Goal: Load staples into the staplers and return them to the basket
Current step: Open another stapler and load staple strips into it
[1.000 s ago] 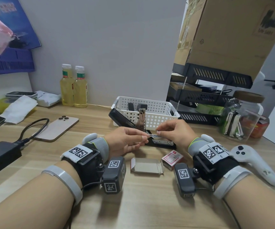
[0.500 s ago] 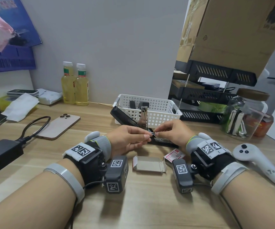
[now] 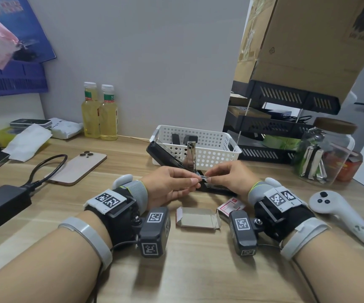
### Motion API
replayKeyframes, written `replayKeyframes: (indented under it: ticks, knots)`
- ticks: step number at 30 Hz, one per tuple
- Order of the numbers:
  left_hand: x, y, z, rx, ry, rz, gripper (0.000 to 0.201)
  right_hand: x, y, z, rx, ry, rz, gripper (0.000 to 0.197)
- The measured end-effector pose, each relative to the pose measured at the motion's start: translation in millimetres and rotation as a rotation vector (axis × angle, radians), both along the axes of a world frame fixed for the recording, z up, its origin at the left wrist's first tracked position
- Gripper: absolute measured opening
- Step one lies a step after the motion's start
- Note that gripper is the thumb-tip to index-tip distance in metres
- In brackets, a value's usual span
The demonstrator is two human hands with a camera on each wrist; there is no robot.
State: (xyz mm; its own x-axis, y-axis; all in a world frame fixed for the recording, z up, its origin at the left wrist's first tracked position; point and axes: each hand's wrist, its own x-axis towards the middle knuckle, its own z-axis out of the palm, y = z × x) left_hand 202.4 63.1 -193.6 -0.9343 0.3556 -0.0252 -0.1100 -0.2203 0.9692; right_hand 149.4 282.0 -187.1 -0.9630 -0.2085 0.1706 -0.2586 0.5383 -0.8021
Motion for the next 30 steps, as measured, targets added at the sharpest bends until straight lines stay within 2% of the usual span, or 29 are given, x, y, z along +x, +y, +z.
replayKeyframes:
  ticks: [2, 4, 8, 15, 19, 23, 25, 28, 30]
  knots:
    - [0.0, -0.6, 0.1, 0.02, -0.012, -0.007, 0.013, 3.3, 0.5, 2.7, -0.062, 0.079, -0.007, 0.006]
    - [-0.4, -1.4, 0.0, 0.026, -0.023, -0.005, 0.012, 7.0, -0.4, 6.7, -0.091, 0.117, 0.019, 0.012]
    - [0.0, -1.0, 1.5, 0.015, -0.033, 0.007, 0.015, 11.1, 0.1, 6.4, -0.015, 0.036, 0.094, 0.022]
    - [0.0, 0.7, 2.8, 0.01, -0.06, 0.037, 0.027, 18.5, 5.8, 9.2, -0.066, 0.036, 0.005, 0.023]
    - [-1.0, 1.2, 2.7, 0.016, -0.062, 0.046, 0.022, 22.0, 6.0, 12.5, -0.127, 0.119, -0.05, 0.021]
    - [-0.5, 2.0, 2.9, 0.015, -0.059, 0.055, 0.017, 36.7, -1.2, 21.0, -0.125, 0.159, 0.115, 0.005]
    - [-0.3, 2.4, 3.1, 0.025, -0.052, 0.042, 0.019, 41.1, -8.7, 21.6, -0.063, 0.128, 0.217, 0.009]
    - [0.6, 2.5, 3.8, 0.026, -0.034, 0.017, 0.022, 40.2, -16.8, 19.3, -0.027, 0.149, 0.218, 0.015]
    - [1.3, 2.4, 4.1, 0.02, -0.028, 0.013, 0.018, 39.1, -17.2, 18.2, -0.049, 0.176, 0.181, 0.01]
